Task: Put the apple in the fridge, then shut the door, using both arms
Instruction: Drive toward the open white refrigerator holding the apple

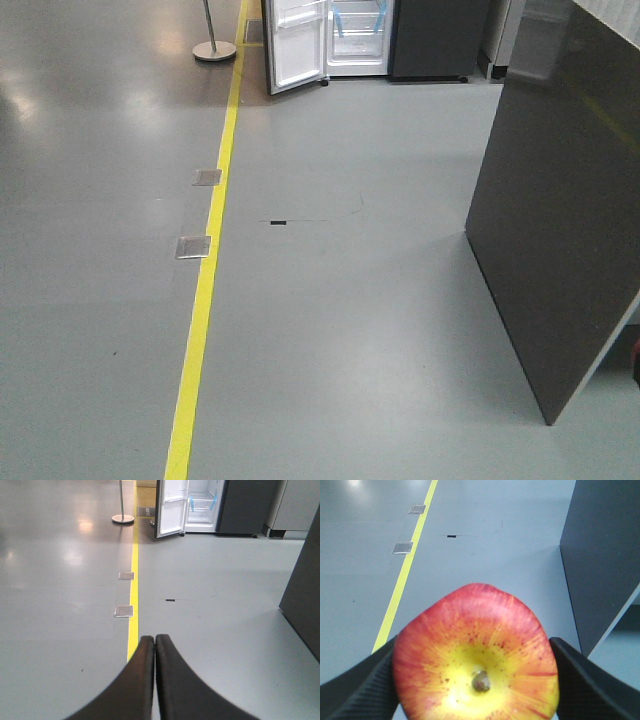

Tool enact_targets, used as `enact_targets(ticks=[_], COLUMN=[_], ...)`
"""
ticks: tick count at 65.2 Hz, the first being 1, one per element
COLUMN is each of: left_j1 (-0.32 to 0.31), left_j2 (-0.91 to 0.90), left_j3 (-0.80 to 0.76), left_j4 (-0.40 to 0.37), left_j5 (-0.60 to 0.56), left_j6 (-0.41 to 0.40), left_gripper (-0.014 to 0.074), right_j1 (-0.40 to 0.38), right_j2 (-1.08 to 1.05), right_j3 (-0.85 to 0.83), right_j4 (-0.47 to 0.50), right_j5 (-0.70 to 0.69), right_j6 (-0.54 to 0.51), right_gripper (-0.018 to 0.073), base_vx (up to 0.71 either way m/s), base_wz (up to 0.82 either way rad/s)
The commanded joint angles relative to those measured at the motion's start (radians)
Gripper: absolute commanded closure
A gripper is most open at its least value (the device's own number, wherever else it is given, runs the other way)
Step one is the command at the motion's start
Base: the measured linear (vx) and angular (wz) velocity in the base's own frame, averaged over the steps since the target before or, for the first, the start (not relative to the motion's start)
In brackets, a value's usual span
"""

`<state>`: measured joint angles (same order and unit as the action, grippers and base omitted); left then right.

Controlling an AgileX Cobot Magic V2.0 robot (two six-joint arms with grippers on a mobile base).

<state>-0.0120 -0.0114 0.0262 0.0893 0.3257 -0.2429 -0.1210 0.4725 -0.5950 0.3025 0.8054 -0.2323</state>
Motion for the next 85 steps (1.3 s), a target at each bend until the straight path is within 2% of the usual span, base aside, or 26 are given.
enact_targets(ticks=[1, 85], left_j1=[-0.001, -0.001], left_j2=[-0.014, -0.014], left_j3=[0.020, 0.020], left_j4=[-0.003, -0.003], left_j5=[-0.073, -0.073], left_j6=[-0.006, -0.006], left_gripper=[0.0601, 0.0601], right_j1=[-0.003, -0.003], right_j2=[0.005, 0.005], right_j3=[-0.029, -0.029], right_j4=[0.018, 0.018], right_j5=[-0.067, -0.067], right_j6=[-0.002, -0.002], right_gripper=[0.0474, 0.0474], base_vx=[0.15, 0.16], base_wz=[0.07, 0.01])
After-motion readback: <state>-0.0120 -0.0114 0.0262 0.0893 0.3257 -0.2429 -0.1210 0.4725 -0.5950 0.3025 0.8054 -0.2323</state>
